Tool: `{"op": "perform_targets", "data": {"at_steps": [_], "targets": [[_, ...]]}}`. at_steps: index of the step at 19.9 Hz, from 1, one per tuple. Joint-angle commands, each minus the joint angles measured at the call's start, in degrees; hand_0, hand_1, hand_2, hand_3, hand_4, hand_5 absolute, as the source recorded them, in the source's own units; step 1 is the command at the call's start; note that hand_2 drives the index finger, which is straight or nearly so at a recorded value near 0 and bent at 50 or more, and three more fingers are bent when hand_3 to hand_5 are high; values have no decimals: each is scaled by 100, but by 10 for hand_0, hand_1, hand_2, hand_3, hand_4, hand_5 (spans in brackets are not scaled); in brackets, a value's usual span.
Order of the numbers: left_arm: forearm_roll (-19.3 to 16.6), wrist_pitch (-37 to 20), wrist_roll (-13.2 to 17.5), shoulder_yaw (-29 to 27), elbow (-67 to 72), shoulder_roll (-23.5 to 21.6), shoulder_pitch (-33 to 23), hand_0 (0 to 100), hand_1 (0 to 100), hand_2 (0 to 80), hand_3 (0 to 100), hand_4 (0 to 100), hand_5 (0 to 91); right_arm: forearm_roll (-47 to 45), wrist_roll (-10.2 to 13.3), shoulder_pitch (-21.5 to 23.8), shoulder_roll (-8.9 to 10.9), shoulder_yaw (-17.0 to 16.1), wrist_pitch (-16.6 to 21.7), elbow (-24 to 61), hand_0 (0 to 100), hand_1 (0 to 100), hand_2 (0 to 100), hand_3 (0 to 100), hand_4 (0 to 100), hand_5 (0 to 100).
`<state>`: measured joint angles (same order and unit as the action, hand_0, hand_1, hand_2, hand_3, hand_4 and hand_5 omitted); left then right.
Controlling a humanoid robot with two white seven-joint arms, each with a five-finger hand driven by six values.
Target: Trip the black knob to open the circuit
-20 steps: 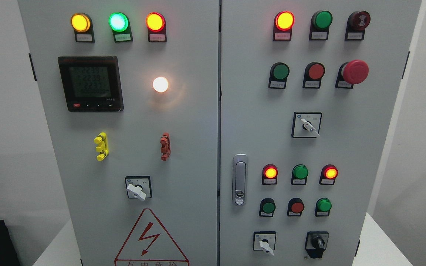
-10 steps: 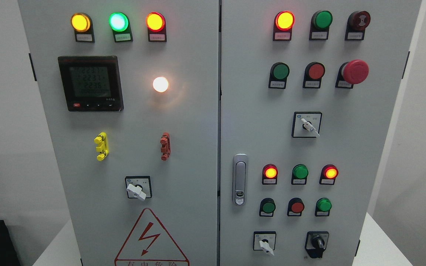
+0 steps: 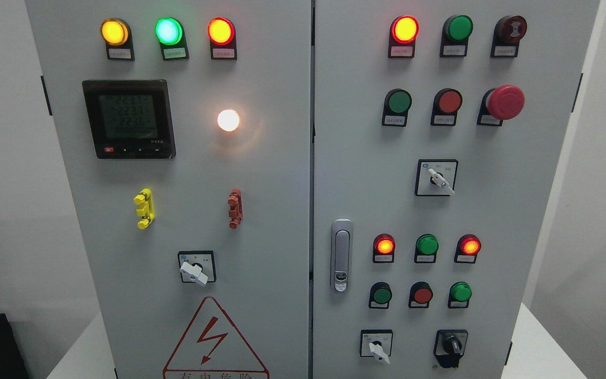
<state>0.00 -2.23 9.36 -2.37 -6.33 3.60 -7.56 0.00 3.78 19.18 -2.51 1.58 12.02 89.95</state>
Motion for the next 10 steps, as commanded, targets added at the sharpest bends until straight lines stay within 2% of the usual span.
{"op": "perform_targets", "data": {"at_steps": [1,7,10], "targets": [[-132,-5,5,0,0,0,0,120,389,0,0,0,0,-44,0,7,5,132,-6,919,0,0,0,950,844,843],[-132,-5,5,0,0,0,0,120,389,0,0,0,0,-44,79,-168,5,132,-6,1121,0,0,0,1000,940,975],[-132,-5,5,0,0,0,0,120,389,0,0,0,0,-44,79,-291,5,132,-33,1226,0,0,0,1000,964,996]]}}
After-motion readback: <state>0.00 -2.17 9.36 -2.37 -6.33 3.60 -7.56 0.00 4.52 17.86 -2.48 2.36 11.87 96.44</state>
